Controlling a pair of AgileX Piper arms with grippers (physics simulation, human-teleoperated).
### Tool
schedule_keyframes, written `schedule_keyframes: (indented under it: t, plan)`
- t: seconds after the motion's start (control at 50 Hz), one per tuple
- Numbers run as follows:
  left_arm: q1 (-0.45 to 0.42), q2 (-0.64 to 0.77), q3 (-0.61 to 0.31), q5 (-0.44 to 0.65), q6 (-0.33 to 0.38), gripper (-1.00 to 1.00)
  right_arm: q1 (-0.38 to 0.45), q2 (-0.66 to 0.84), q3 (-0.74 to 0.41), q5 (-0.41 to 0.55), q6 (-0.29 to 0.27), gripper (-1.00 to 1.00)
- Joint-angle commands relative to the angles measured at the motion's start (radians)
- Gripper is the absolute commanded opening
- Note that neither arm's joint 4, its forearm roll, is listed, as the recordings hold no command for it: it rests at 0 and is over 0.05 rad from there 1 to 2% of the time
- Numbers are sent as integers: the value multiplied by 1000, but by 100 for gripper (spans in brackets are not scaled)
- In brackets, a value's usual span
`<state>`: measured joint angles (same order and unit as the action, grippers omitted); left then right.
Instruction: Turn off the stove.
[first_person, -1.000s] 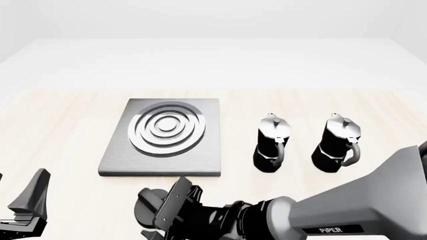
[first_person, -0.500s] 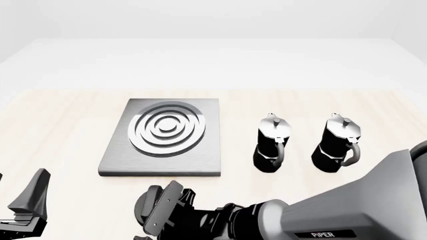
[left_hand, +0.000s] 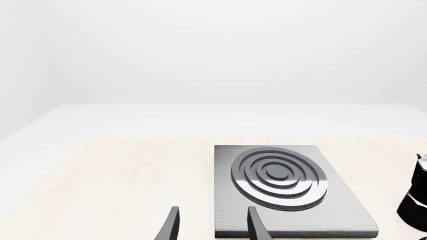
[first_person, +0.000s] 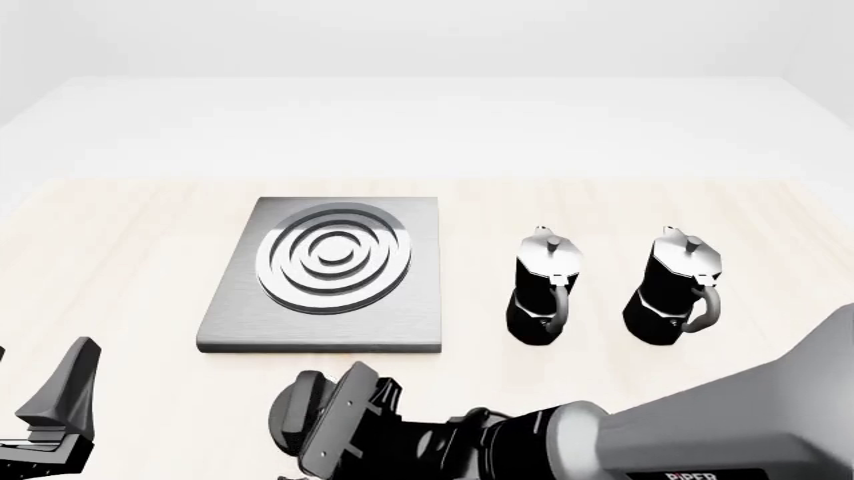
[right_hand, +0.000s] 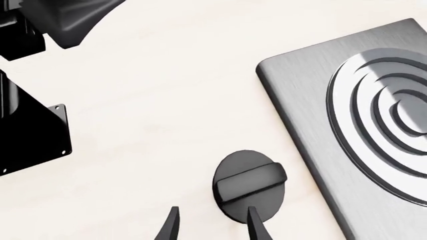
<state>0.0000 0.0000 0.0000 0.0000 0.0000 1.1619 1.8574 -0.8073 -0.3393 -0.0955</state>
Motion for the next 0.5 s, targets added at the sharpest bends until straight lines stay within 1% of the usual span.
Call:
schedule_keyframes:
  t: [0.02, 0.16, 0.32, 0.5]
  plan:
    - [0, 0, 0, 0, 0, 100, -26, -101, 94, -8, 5, 100]
    - [0, 0, 0, 0, 0, 100, -56, -202, 169, -1, 3, 100]
    - [0, 0, 0, 0, 0, 100, -88, -279, 235, -1, -3, 100]
    - [0, 0, 0, 0, 0, 100, -129, -408, 315, 28, -13, 100]
